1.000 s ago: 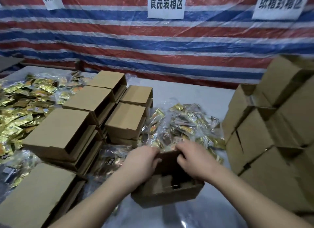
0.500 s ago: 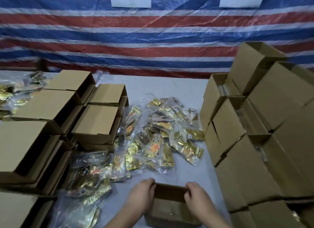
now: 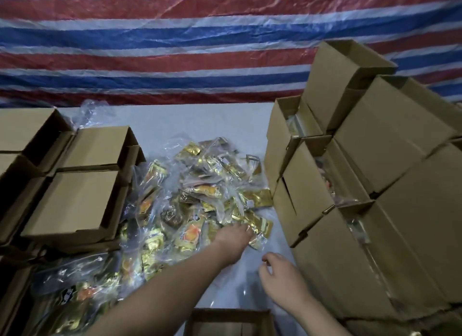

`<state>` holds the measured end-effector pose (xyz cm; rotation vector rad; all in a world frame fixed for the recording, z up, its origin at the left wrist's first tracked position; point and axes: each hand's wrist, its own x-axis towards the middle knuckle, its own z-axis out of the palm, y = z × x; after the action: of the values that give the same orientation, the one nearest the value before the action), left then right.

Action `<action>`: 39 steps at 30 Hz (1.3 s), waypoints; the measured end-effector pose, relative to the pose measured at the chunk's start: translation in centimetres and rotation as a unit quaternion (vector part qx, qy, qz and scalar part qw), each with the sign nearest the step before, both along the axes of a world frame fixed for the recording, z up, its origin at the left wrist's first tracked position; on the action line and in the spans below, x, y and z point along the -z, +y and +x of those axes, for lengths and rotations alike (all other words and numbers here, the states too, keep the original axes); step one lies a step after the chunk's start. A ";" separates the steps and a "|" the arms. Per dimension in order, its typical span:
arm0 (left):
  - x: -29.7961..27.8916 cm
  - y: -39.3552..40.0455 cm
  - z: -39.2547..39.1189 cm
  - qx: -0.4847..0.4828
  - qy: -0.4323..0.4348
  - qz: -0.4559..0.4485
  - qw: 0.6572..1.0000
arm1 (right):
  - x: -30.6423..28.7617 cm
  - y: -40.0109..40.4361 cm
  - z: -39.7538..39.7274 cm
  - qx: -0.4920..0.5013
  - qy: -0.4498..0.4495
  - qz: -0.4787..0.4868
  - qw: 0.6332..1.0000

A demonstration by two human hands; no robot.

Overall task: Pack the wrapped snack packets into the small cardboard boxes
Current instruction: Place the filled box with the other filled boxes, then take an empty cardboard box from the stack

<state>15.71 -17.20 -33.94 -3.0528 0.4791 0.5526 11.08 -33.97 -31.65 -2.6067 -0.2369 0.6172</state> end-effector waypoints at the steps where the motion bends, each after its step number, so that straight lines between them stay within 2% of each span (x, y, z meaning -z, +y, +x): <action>1: 1.0 -0.4 1.4 0.028 0.001 0.029 0.999 | 0.1 0.1 0.7 0.005 0.005 0.003 1.000; 5: 4.7 -1.6 5.3 0.081 0.019 0.100 0.992 | 0.6 0.4 2.7 0.022 0.018 0.014 1.000; 9: 7.7 -1.7 7.9 0.074 0.044 0.132 0.988 | 1.1 0.8 4.3 0.032 0.024 0.023 0.999; 12: 8.8 -1.4 9.2 0.063 0.022 0.144 0.987 | 1.3 1.2 5.4 0.046 0.021 0.029 0.998; 19: 10.7 -2.4 7.6 0.094 0.007 0.185 0.978 | 3.1 1.3 6.2 0.132 0.052 0.050 0.989; 22: 9.8 -2.1 5.9 0.043 0.025 0.113 0.992 | 3.1 1.3 5.3 0.186 0.049 0.074 0.979; 25: 6.4 -1.7 4.5 -0.094 0.068 -0.036 0.993 | 2.4 0.7 4.6 0.277 0.023 0.119 0.953; 27: 2.7 -0.9 3.6 -0.202 0.086 -0.184 0.958 | 1.3 0.7 4.2 0.350 0.011 0.185 0.918; 29: -1.4 0.2 2.6 -0.278 0.090 -0.323 0.900 | 0.3 1.2 3.8 0.400 0.028 0.299 0.866; 32: -7.4 1.7 0.2 -0.331 0.053 -0.451 0.827 | -2.4 2.9 3.4 0.343 0.113 0.448 0.818; 35: -12.0 2.5 -2.7 -0.341 -0.001 -0.520 0.783 | -6.1 4.9 3.0 0.223 0.158 0.583 0.765; 37: -14.2 2.4 -4.5 -0.330 -0.015 -0.543 0.772 | -8.5 6.5 2.4 0.174 0.179 0.623 0.741; 38: -15.1 2.2 -5.3 -0.313 -0.025 -0.542 0.780 | -9.6 7.2 2.0 0.158 0.187 0.633 0.735; 39: -15.8 2.2 -6.1 -0.287 -0.046 -0.522 0.802 | -10.4 7.7 1.6 0.146 0.195 0.641 0.727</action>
<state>9.62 -15.05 -18.15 -4.2919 -0.3343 0.0911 12.71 -26.25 -21.24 -1.0913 -0.0504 0.5528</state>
